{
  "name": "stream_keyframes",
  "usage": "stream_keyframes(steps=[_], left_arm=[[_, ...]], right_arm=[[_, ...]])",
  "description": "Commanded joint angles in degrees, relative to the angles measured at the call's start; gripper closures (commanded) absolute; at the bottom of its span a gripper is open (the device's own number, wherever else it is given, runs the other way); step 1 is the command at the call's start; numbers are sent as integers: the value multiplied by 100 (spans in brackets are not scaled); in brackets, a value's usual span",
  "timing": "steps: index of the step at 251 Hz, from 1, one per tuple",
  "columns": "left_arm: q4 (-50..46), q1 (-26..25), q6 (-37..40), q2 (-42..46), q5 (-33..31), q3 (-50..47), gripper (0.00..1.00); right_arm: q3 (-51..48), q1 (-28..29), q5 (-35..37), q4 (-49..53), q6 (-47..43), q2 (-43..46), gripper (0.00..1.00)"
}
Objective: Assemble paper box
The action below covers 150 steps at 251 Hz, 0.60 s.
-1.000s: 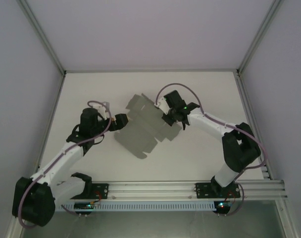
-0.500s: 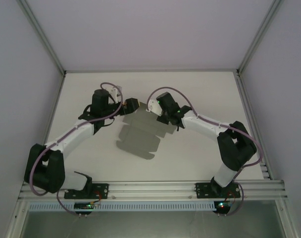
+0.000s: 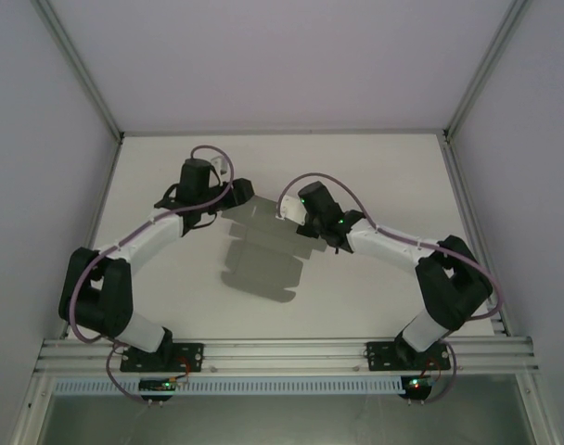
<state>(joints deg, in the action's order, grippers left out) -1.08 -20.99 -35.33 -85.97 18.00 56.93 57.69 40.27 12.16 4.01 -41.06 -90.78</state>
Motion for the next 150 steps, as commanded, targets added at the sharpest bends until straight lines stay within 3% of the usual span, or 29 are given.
stream_keyframes(steps=[1, 37, 98, 150], left_arm=[[-287, 21, 79, -94, -128, 238, 46], [-158, -17, 229, -130, 247, 185, 65], [37, -249, 386, -194, 1039, 67, 65], [463, -492, 298, -361, 1267, 78, 65]], right_arm=[[-93, 42, -179, -208, -78, 218, 100], [-69, 34, -164, -283, -19, 174, 100], [-83, 32, -164, -488, 186, 219, 100], [-35, 51, -78, -569, 186, 237, 100]])
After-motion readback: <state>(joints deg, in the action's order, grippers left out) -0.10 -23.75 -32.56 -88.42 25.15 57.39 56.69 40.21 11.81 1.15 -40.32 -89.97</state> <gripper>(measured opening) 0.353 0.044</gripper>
